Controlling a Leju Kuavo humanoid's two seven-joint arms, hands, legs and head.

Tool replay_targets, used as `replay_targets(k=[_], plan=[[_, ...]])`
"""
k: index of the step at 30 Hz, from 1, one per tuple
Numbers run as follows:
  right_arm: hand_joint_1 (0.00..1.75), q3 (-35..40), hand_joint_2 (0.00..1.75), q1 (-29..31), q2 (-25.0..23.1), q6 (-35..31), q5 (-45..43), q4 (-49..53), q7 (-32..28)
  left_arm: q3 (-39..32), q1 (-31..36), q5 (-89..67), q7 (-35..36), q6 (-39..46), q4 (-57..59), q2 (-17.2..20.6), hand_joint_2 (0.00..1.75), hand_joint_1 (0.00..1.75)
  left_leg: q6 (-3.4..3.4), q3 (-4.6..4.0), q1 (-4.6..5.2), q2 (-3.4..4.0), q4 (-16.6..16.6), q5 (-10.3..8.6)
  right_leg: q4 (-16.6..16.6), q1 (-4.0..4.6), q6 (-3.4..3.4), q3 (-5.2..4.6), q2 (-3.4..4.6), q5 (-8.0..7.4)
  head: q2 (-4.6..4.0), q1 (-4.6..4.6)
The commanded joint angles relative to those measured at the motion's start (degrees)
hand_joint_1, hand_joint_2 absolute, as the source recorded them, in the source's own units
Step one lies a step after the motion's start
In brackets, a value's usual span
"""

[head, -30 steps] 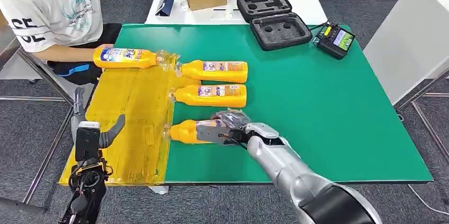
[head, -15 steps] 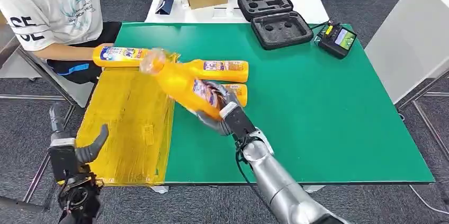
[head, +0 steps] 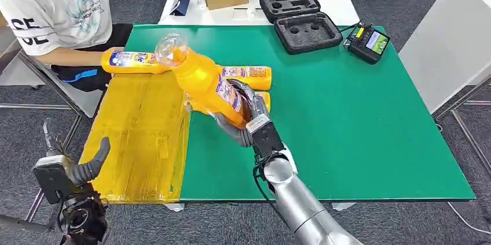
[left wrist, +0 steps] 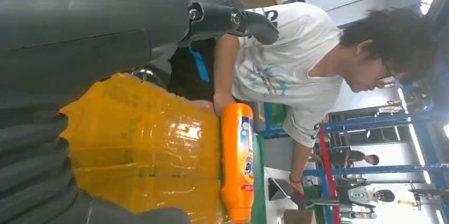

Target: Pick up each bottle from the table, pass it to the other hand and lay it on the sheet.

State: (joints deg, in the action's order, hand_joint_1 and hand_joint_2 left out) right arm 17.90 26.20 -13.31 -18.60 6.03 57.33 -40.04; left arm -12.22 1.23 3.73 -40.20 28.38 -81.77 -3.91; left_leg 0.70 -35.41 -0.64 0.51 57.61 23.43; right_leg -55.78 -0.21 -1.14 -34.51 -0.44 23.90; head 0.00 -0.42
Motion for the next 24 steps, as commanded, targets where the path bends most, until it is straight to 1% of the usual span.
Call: replay_targets(k=[1,2,3,5,6,11,12,13,14,15,16,17,20,21,23,24], plan=[[1.75,6.31,1.75,1.26,2.52,0.88,2.17,-5.90,0.04,4.82,2.69,3.37,5.02,-11.78,3.49,-1.12,1.75,0.00,0.00,0.14,0.02,-0.14,-0.06,0.01,0.05,-0.02,0.00,0.16,-0.10,0.05,0.00,-0.04],[1.75,8.64,1.75,1.39,2.30,5.24,3.55,-9.49,0.04,9.60,3.28,6.19,8.54,-21.56,4.13,0.32,1.75,0.00,0.00,0.21,0.01,-0.23,-0.06,0.03,0.07,-0.01,0.00,0.27,-0.18,0.09,0.00,0.00],[1.75,9.94,1.75,-0.06,1.40,5.86,3.94,-9.96,0.04,12.32,4.14,5.59,9.01,-22.65,4.59,-0.68,1.75,0.00,-0.01,0.17,0.00,-0.22,-0.09,-0.01,0.09,0.00,0.01,0.22,-0.19,0.05,0.00,-0.02],[1.75,11.45,1.75,-1.66,0.50,6.15,3.29,-10.39,0.04,15.76,4.40,7.05,10.74,-25.55,4.58,-0.53,1.75,0.00,-0.01,0.19,-0.01,-0.27,-0.11,-0.01,0.12,0.00,0.01,0.24,-0.23,0.07,0.00,-0.02],[1.75,12.11,1.75,-2.14,0.32,6.27,2.87,-10.83,0.04,17.48,4.00,7.99,11.82,-27.20,3.95,0.24,1.75,0.00,-0.01,0.28,-0.01,-0.36,-0.13,0.01,0.15,0.00,0.02,0.36,-0.30,0.12,0.00,-0.04],[1.75,12.93,1.75,-1.77,0.21,8.20,1.41,-13.88,0.04,20.70,2.18,12.92,14.98,-33.59,2.00,3.00,1.75,0.00,-0.01,0.23,0.04,-0.05,-0.10,0.10,0.07,-0.04,0.01,0.24,0.00,0.10,0.00,-0.04],[1.75,13.08,1.75,-2.00,0.20,8.44,1.30,-13.97,0.04,21.06,2.45,13.60,15.49,-34.49,2.40,3.34,1.75,0.00,-0.01,0.14,0.01,-0.04,-0.08,0.07,0.07,-0.02,0.02,0.16,0.00,0.06,0.00,0.00],[1.75,13.23,1.75,-2.22,0.24,8.48,1.33,-13.83,0.04,21.34,2.72,14.25,15.79,-35.36,2.73,3.57,1.75,0.00,-0.03,0.24,0.02,-0.06,-0.10,0.10,0.07,-0.02,0.03,0.26,-0.01,0.10,0.00,-0.02],[1.75,13.36,1.75,-2.46,0.23,8.51,1.20,-13.72,0.04,21.57,3.23,15.17,16.13,-36.34,3.43,3.88,1.75,0.00,-0.05,0.10,0.00,-0.09,-0.08,0.06,0.06,-0.01,0.03,0.11,-0.05,0.05,0.00,-0.02],[1.75,13.36,1.75,-2.58,0.26,8.38,1.05,-13.61,0.04,21.82,3.60,15.58,16.20,-36.93,3.94,4.12,1.75,0.00,-0.07,0.25,0.01,-0.16,-0.12,0.10,0.07,-0.02,0.05,0.26,-0.09,0.12,0.00,-0.04],[1.75,13.36,1.75,-2.58,0.26,8.38,1.05,-13.61,0.04,21.82,3.60,15.58,16.20,-36.93,3.94,4.12,1.75,0.00,-0.05,0.11,0.00,-0.16,-0.08,0.06,0.06,0.00,0.03,0.12,-0.11,0.07,0.00,-0.04],[1.75,13.05,1.75,-3.06,0.43,7.67,0.04,-12.99,0.04,22.74,4.88,17.80,16.74,-39.38,5.55,4.90,1.75,0.00,-0.05,0.20,0.00,-0.19,-0.10,0.08,0.07,-0.01,0.03,0.21,-0.12,0.11,0.00,-0.02],[1.75,12.20,1.75,-4.04,1.11,7.11,-1.05,-10.90,0.04,23.20,5.90,18.62,16.87,-40.00,6.62,5.67,1.75,0.00,-0.03,0.12,0.00,-0.20,-0.09,0.05,0.06,0.01,0.01,0.14,-0.15,0.09,0.00,-0.04],[1.75,12.07,1.75,-4.20,1.27,6.95,-1.07,-10.53,0.04,23.17,5.91,18.56,16.85,-39.88,6.64,5.82,1.75,0.00,-0.03,0.22,0.00,-0.25,-0.10,0.08,0.08,0.00,0.01,0.25,-0.19,0.13,0.00,-0.02],[1.75,12.07,1.75,-4.20,1.27,6.95,-1.07,-10.53,0.04,23.17,5.91,18.56,16.85,-39.88,6.64,5.82,1.75,0.00,-0.02,0.04,0.01,-0.19,-0.06,0.03,0.04,-0.01,0.00,0.04,-0.15,0.07,0.00,-0.02],[1.75,12.07,1.75,-4.20,1.27,6.95,-1.07,-10.53,0.04,23.17,5.91,18.56,16.85,-39.88,6.64,5.82,1.75,0.00,-0.02,0.15,0.01,-0.21,-0.07,0.07,0.06,0.00,0.00,0.17,-0.16,0.11,0.00,-0.04]])
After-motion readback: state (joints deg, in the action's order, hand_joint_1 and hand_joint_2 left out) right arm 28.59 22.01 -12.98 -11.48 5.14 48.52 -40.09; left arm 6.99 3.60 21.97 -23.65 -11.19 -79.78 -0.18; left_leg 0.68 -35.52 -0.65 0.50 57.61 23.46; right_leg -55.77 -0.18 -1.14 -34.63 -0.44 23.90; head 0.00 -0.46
